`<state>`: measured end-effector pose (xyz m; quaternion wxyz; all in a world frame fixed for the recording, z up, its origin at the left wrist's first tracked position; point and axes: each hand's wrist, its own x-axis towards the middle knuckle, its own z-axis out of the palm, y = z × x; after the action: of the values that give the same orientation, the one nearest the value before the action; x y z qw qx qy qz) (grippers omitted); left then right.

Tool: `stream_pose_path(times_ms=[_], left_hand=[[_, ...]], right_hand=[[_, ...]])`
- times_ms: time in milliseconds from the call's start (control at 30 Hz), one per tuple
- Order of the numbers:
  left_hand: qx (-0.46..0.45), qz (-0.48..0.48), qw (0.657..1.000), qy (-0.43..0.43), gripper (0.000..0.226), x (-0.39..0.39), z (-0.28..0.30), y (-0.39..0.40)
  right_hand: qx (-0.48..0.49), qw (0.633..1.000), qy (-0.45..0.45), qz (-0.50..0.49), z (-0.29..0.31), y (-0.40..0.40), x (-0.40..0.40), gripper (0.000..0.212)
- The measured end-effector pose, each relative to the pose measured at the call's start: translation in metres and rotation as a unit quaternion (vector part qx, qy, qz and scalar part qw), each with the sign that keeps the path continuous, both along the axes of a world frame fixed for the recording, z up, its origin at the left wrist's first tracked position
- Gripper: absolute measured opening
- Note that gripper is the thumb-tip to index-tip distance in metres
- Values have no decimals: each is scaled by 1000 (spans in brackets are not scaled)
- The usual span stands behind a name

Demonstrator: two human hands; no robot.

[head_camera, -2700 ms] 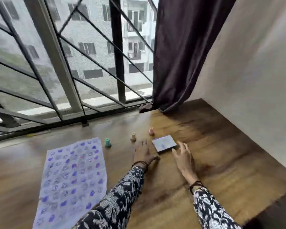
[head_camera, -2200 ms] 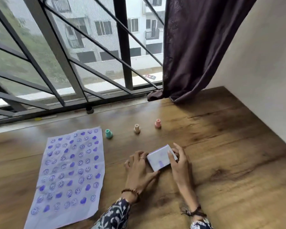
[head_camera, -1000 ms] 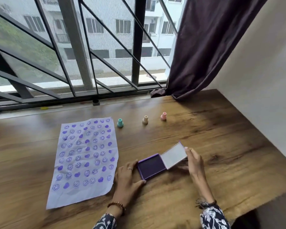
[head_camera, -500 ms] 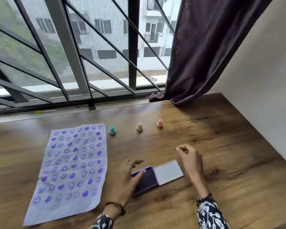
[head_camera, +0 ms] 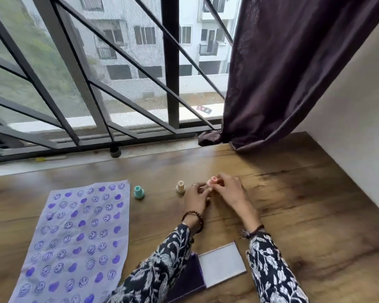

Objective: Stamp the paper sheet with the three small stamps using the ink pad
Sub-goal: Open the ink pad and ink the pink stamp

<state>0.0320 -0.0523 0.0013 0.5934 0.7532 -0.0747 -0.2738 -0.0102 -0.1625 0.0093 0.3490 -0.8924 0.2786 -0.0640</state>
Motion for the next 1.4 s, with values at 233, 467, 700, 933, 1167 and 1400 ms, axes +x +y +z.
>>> stream_pose_path(times_ms=[233, 467, 700, 933, 1167, 1400], left_hand=[[-190, 8, 972, 134, 14, -35, 28, 59], [-167, -49, 983, 55, 23, -58, 59, 140], [-104, -39, 993, -37, 16, -61, 50, 183], [176, -109, 917, -341, 20, -37, 21, 170], [168, -157, 912, -340, 40, -52, 13, 187], [255, -289, 856, -345, 88, -78, -6, 226]], right_hand=[[358, 919, -158, -42, 30, 51, -61, 17], [409, 890, -202, -25, 49, 127, -100, 9], [516, 812, -237, -136, 35, 182, -106, 25], [709, 631, -233, -210, 38, 191, -125, 24], [607, 721, -228, -245, 24, 196, -146, 18], [187, 947, -119, -233, 9, 222, -140, 6]])
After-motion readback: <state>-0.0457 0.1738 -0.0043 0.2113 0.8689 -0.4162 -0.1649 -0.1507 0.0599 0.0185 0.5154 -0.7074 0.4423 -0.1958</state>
